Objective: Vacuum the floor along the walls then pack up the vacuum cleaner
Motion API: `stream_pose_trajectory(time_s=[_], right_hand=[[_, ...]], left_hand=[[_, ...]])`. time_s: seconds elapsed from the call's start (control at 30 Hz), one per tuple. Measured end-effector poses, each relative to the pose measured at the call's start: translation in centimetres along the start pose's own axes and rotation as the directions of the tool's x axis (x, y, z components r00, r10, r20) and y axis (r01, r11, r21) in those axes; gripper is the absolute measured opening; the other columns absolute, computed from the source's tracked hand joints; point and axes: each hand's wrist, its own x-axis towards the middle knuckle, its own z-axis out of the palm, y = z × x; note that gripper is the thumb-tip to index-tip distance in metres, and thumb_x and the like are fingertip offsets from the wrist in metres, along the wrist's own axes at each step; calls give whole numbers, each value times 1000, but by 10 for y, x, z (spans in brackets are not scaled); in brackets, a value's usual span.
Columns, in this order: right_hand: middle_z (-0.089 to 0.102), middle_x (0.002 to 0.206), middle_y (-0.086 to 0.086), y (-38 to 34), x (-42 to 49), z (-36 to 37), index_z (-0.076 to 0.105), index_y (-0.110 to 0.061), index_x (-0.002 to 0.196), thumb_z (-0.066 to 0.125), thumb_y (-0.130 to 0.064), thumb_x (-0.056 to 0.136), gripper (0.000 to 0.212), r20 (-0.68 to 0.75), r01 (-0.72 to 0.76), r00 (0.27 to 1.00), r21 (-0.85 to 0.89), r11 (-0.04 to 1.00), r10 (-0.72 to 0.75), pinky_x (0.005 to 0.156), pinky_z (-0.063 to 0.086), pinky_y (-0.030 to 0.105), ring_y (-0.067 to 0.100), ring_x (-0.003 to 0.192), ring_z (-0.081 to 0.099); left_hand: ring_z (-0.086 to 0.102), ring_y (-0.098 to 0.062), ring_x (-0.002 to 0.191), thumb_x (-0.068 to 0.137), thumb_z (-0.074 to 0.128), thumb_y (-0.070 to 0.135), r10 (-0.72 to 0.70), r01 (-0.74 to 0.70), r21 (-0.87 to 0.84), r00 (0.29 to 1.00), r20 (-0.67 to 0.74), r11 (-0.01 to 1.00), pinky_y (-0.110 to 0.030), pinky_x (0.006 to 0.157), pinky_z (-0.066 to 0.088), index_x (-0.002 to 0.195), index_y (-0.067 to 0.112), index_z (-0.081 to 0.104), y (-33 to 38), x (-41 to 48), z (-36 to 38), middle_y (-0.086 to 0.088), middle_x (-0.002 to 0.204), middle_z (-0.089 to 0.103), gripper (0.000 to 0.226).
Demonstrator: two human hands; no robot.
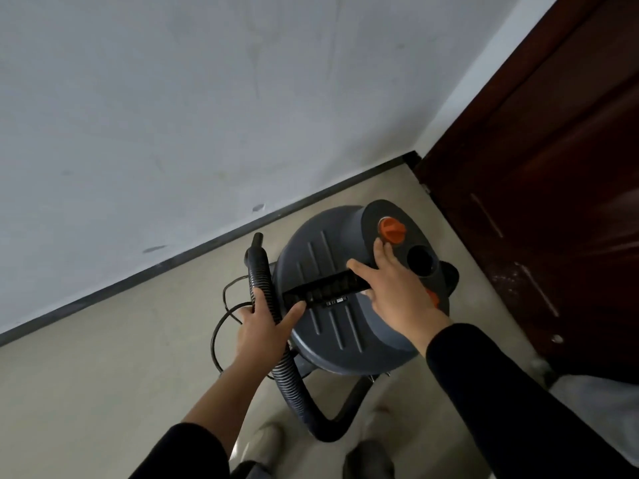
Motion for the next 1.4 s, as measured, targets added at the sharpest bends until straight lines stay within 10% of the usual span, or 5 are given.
stream_pose_trajectory(time_s=[0.13, 0.23, 0.73, 1.23, 1.4], right_hand=[[-3, 159, 24, 69, 20, -21, 21, -32, 152, 46, -13, 101, 60, -7, 21, 1000, -1, 1000, -21, 112, 31, 41, 40, 147, -1], [-4, 158, 25, 120, 41, -36, 22, -32, 151, 46, -9, 100, 61, -14, 43, 999, 10, 999, -43, 112, 30, 44, 41, 146, -1], [2, 157, 29, 293, 101, -82, 30, -29, 150, 48, -1, 96, 63, -27, 175, 984, -5, 985, -175, 112, 28, 46, 45, 145, 3], [10, 156, 28, 327, 107, -103, 32, -28, 146, 53, -18, 95, 56, 33, 248, 969, -65, 967, -246, 101, 40, 49, 43, 144, 13], [47, 145, 4, 346, 89, -163, 47, -21, 143, 66, -34, 90, 58, -35, 195, 980, 397, 897, -197, 108, 39, 35, 21, 134, 44]], left_hand=[[64, -30, 77, 57, 41, 93, 16, -16, -29, 1000, -9, 999, -39, 64, 56, 137, 21, 32, 56, 29, 29, -18, 104, 56, 108], [62, -25, 72, 76, 56, 71, 25, -27, -50, 998, -51, 998, -29, 54, 43, 134, 18, 38, 103, 45, 56, -16, 93, 59, 81], [61, -20, 76, 77, 57, 67, -24, 9, -105, 990, -140, 994, -24, 54, 38, 124, 21, 46, 244, 93, 155, -15, 100, 60, 67], [49, -35, 120, 85, 49, 68, -127, 101, -142, 972, -196, 985, -46, 101, 44, 153, 27, 24, 275, 88, 184, -16, 139, 39, 83], [30, -33, 140, 99, 43, 47, -45, 54, 20, 945, -325, 998, -44, 110, 33, 154, 23, 24, 309, 65, 192, -12, 156, 27, 63]])
